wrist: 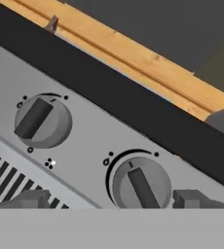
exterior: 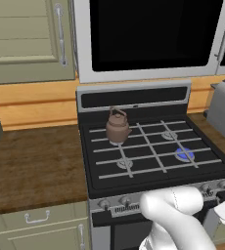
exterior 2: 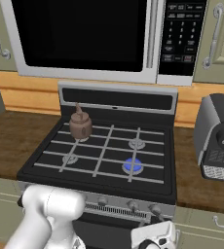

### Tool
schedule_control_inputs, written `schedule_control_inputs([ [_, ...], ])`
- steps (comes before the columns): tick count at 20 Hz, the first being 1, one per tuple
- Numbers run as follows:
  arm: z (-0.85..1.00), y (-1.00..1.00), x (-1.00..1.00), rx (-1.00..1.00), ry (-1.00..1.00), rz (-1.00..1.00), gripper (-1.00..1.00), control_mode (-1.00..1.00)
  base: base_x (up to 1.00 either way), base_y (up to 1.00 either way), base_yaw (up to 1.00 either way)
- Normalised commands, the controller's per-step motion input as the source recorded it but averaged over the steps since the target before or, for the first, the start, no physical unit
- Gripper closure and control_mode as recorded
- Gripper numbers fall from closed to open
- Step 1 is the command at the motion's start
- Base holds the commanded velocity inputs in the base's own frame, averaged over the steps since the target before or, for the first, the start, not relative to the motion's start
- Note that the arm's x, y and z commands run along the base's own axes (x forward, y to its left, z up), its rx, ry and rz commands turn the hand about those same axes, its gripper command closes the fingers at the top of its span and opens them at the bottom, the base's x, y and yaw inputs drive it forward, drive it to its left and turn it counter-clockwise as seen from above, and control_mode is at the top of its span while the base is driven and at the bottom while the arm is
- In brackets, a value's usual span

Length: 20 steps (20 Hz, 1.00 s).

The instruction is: Turn off the front right burner of the stove.

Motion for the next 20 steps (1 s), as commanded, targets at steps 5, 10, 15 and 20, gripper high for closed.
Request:
schedule_control_inputs([
  [5, -0.11, -0.41, 0.16, -0.01, -0.07, 0.0, -1.0, -1.0, 0.0, 0.0, 0.0],
  [10, -0.06, -0.09, 0.17, -0.01, 0.0, 0.0, -1.0, -1.0, 0.0, 0.0, 0.0],
  [15, 0.0, 0.03, 0.02, 0.0, 0.0, 0.0, -1.0, -1.0, 0.0, 0.0, 0.0],
  [20, 0.0, 0.01, 0.12, 0.0, 0.0, 0.0, -1.0, -1.0, 0.0, 0.0, 0.0],
])
